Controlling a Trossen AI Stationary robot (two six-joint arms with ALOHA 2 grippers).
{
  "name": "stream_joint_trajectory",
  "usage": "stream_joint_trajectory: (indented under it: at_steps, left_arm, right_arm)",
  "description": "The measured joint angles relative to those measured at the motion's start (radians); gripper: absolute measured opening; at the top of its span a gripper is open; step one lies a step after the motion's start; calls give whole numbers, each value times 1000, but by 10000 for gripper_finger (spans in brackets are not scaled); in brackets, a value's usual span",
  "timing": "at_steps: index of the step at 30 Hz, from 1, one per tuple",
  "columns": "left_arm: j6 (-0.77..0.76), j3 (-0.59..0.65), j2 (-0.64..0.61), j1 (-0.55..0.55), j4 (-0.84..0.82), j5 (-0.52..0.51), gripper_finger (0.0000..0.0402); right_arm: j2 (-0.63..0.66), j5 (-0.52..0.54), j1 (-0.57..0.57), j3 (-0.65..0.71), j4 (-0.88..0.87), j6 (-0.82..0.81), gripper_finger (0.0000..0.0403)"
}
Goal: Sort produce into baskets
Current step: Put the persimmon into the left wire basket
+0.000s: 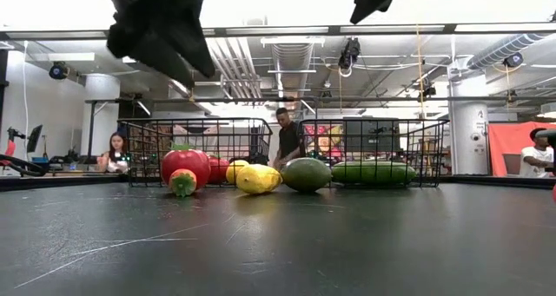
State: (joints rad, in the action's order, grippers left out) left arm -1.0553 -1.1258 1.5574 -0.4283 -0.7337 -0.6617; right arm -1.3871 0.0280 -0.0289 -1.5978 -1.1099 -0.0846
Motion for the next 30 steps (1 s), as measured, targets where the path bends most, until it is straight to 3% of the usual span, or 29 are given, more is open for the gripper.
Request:
stream_joint_trajectory:
  at_steps: [15,21,30]
  left_arm:
    - [-311,50,144,10,-81,12,231]
    - [-344,50,171,10,-94,51,231]
    - [-352,51,235,13,-91,20,231]
  right_arm:
    - [-5,33,70,0,1,-91,230]
    - [-2,35,70,0,8,-135,230]
    - [-9,35,70,0,28,-141,233]
